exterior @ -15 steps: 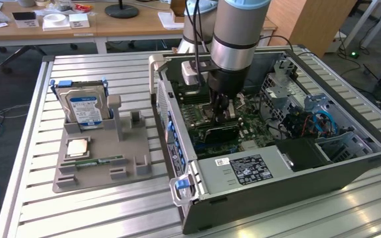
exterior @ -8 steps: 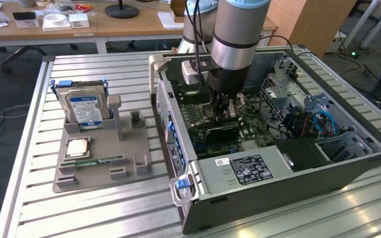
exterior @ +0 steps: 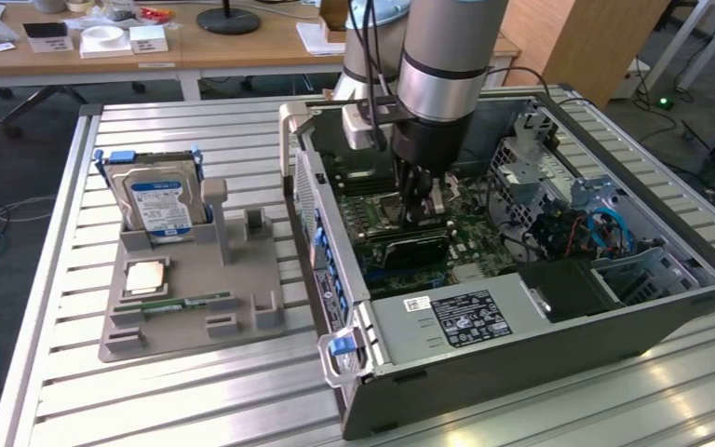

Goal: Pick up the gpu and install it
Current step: 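Press down on the gpu until it lock into place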

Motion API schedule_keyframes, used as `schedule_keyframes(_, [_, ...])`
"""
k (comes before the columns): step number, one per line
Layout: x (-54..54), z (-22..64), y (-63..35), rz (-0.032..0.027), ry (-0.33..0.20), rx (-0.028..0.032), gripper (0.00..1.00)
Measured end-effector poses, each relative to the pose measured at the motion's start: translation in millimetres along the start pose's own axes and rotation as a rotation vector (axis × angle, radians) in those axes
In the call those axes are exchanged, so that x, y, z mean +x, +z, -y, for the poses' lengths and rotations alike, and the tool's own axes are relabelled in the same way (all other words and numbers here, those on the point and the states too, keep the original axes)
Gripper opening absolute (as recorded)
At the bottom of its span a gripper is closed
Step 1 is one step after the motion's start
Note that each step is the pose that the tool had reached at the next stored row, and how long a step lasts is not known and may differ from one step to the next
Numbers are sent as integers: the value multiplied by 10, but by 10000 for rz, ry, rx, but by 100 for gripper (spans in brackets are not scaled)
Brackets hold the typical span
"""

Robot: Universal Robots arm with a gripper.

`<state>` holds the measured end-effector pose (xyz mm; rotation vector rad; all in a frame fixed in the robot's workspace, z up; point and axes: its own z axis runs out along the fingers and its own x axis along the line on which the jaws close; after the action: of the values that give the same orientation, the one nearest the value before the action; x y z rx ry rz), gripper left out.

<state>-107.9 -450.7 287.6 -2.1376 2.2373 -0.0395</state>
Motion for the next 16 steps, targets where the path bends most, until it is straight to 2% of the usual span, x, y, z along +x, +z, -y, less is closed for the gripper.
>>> schedule_keyframes(16, [-48,20,-276,-10,139,3,11])
